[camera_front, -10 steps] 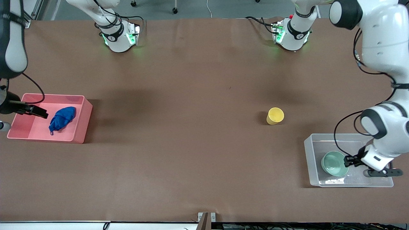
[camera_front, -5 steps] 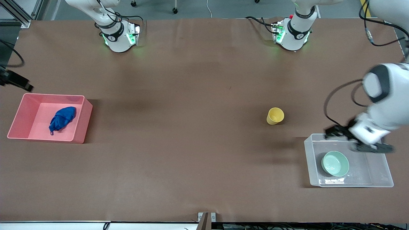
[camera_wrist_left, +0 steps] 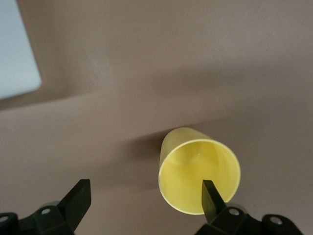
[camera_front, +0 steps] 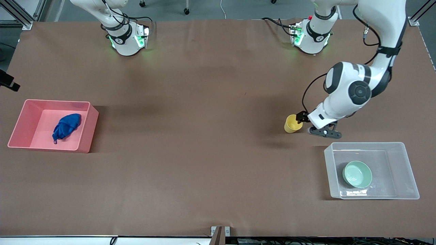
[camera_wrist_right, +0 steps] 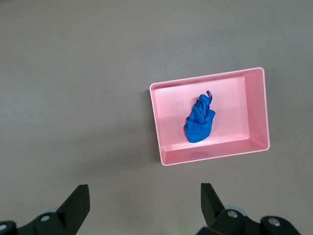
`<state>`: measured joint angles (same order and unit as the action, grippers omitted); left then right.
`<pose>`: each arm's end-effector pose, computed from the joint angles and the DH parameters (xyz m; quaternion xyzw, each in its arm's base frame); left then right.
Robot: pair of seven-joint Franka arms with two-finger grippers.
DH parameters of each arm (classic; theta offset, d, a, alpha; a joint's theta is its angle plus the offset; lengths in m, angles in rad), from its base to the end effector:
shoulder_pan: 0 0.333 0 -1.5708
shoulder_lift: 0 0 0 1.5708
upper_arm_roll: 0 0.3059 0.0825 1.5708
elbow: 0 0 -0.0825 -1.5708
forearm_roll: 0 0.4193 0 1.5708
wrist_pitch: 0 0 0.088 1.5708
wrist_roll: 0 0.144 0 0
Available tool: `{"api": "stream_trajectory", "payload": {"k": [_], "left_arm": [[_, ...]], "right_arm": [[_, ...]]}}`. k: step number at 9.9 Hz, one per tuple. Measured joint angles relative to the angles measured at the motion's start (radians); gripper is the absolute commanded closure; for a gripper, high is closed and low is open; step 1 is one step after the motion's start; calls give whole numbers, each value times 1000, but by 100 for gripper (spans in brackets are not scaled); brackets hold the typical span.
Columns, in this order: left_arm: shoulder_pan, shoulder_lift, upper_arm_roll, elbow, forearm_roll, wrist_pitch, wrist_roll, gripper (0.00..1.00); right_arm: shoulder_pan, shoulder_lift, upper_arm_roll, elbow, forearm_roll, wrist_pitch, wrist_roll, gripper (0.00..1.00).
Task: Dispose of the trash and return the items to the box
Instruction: 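Move the left gripper to the yellow cup and grasp it, then carry the yellow cup with the left gripper and set it in the bowl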
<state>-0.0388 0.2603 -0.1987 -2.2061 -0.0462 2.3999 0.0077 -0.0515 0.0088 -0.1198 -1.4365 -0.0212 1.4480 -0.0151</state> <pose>0.5469 -0.1379 0.1851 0.9934 -0.1023 -0.0355 0.0367 0.5703 -0.1016 0.6288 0.9968 -0.0793 0.0003 0.0111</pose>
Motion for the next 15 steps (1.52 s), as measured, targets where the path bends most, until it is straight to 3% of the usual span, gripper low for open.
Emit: {"api": "stream_trajectory", "payload": {"k": [1, 2, 6, 11, 15], "left_arm": [[0, 21, -8, -14, 0, 20, 0, 65], [0, 42, -15, -17, 0, 45, 0, 97], [0, 97, -37, -17, 0, 142, -5, 100], [49, 12, -23, 52, 0, 146, 32, 99], [70, 42, 170, 282, 0, 31, 176, 98]], "right_arm": [[1, 0, 3, 18, -9, -17, -33, 0], [1, 1, 4, 22, -11, -18, -45, 0], [6, 3, 7, 27, -11, -17, -49, 0], [6, 8, 7, 29, -9, -17, -47, 0], [6, 13, 6, 29, -8, -17, -42, 0]]}}
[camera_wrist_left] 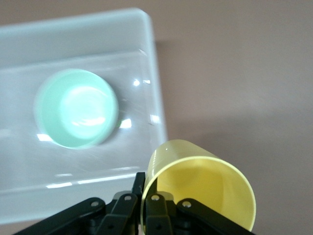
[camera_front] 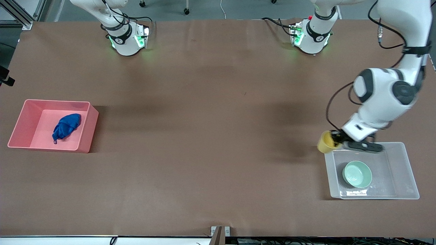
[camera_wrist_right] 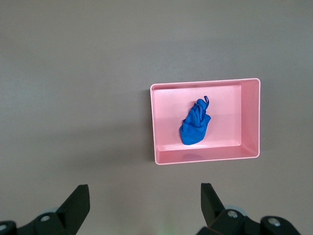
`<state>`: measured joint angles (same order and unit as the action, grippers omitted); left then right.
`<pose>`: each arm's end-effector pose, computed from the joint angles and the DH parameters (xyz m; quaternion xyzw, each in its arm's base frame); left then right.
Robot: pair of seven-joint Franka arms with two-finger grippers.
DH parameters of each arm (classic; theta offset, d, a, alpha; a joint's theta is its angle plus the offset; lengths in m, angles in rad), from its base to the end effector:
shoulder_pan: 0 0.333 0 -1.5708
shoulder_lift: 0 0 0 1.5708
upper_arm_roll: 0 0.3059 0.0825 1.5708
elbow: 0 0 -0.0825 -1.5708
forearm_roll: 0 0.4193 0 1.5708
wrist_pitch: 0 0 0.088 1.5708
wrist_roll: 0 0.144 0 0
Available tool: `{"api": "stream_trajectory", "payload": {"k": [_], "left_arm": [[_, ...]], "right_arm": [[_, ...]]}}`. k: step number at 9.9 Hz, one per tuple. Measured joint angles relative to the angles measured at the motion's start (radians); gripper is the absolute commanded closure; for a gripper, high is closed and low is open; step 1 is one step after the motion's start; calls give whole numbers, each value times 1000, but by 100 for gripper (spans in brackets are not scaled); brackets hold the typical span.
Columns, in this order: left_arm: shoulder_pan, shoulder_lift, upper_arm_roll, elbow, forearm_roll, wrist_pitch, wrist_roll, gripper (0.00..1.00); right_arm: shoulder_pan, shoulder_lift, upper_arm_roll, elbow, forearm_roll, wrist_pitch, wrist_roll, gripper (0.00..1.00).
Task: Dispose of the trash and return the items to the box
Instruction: 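Carry the yellow cup with the left gripper and set it in the bowl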
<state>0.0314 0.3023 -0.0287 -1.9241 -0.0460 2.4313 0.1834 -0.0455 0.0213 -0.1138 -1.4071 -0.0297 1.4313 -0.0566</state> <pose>0.6680 0.0010 0.2873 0.9919 -0.0729 0.1037 0.0113 0.5727 -0.0959 0.6347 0.9984 -0.0534 -0.0002 0.0160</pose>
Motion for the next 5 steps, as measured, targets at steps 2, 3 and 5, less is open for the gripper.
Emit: {"api": "stream_trajectory", "payload": {"k": [2, 3, 5], "left_arm": [[5, 116, 71, 157, 0, -22, 72, 98], [10, 191, 96, 224, 0, -22, 105, 97], [31, 326, 106, 318, 0, -22, 136, 90]], "right_arm": [[0, 1, -1, 0, 0, 0, 2, 0], [0, 1, -1, 0, 0, 0, 3, 0], [-1, 1, -2, 0, 0, 0, 4, 0]]}}
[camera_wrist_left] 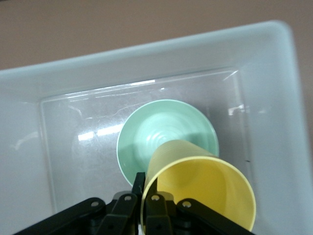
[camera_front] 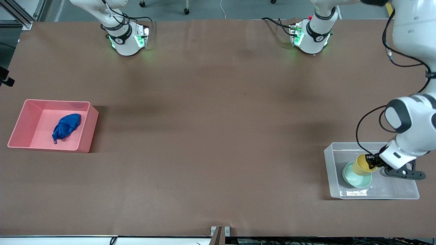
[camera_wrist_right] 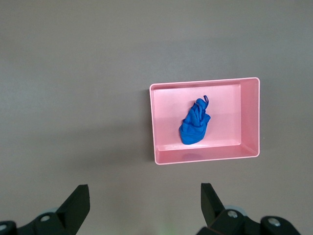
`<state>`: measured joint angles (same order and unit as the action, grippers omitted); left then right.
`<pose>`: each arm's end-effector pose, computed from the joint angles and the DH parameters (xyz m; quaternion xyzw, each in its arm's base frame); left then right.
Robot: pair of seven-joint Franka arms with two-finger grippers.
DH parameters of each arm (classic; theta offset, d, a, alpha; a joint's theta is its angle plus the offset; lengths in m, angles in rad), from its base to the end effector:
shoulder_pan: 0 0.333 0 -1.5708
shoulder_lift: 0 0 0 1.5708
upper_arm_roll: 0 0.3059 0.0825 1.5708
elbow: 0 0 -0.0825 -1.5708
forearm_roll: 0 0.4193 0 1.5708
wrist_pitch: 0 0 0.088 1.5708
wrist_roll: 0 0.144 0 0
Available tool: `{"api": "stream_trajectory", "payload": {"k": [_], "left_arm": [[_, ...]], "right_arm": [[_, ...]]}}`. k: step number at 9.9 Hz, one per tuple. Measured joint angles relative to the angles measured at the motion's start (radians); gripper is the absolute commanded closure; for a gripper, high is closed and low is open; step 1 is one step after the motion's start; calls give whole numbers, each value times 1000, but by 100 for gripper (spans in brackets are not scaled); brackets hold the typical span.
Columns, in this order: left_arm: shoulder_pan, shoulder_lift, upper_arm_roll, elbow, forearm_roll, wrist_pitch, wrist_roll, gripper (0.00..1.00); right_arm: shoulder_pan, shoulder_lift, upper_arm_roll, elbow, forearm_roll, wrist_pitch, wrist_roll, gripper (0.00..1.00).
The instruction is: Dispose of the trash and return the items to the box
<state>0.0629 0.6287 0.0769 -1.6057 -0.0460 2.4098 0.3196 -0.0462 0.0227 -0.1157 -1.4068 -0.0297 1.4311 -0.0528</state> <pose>0.7334 0.0963 0.2133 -0.9926 0.0831 -0.0852 0.0251 0.5729 -0.0974 0.6340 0.9983 -0.0566 -0.0008 0.0160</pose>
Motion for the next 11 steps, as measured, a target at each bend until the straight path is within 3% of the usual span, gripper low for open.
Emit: {"api": "stream_trajectory", "payload": {"k": [1, 2, 4, 6, 11], "left_arm": [[1, 44, 0, 21, 0, 2, 0, 65], [1, 68, 0, 33, 0, 4, -3, 1], [1, 63, 0, 55, -25, 5, -5, 0], [1, -15, -1, 66, -31, -16, -12, 0], [-31, -388, -8, -7, -32, -421, -171, 0]], "right_arm": [[0, 0, 0, 0, 0, 0, 0, 0], [0, 1, 0, 0, 0, 0, 0, 0], [0, 1, -1, 0, 0, -1, 1, 0], [0, 1, -1, 0, 0, -1, 1, 0], [-1, 2, -1, 0, 0, -1, 1, 0]]}}
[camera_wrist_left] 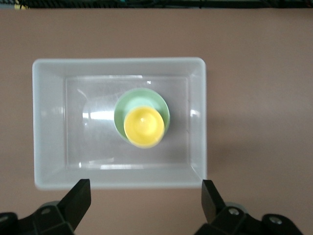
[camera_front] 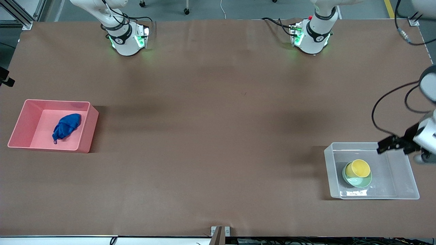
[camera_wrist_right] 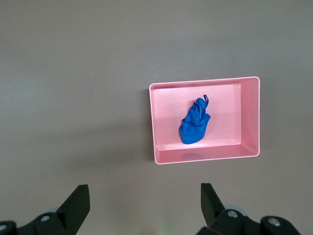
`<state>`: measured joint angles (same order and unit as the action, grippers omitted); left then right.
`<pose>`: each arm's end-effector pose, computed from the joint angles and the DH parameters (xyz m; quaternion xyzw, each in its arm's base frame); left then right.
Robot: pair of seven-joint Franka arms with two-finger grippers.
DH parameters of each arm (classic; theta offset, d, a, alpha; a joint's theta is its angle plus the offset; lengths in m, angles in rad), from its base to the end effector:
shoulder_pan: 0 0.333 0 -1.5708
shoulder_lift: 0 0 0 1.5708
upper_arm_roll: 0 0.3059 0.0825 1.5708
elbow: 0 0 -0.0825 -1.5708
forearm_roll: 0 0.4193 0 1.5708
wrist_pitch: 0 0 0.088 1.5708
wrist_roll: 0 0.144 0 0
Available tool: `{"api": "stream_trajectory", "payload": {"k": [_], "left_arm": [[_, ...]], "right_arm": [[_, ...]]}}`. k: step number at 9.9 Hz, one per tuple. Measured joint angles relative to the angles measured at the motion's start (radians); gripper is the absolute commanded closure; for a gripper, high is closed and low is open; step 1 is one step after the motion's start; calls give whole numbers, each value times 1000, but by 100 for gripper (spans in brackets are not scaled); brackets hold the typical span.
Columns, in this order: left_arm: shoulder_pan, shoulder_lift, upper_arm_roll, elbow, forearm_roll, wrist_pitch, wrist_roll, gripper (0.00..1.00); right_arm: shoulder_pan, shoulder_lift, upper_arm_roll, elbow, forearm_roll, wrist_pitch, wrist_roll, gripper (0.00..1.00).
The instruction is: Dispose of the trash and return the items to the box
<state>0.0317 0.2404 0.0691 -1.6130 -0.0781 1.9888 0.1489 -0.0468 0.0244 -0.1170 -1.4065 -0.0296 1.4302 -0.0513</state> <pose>0.6829 0.0584 0.4425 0.9972 -0.0121 0.0710 0.0199 0.5731 -0.0985 0.6331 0.9982 -0.0583 -0.0020 0.0160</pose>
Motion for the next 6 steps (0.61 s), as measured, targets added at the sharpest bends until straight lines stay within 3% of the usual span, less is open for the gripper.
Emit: {"api": "stream_trajectory", "payload": {"k": [3, 6], "left_arm": [[-1, -176, 3, -18, 25, -204, -10, 0], [-13, -223, 4, 71, 50, -308, -11, 0]], "right_arm": [[0, 0, 0, 0, 0, 0, 0, 0], [0, 0, 0, 1, 0, 0, 0, 0]]}}
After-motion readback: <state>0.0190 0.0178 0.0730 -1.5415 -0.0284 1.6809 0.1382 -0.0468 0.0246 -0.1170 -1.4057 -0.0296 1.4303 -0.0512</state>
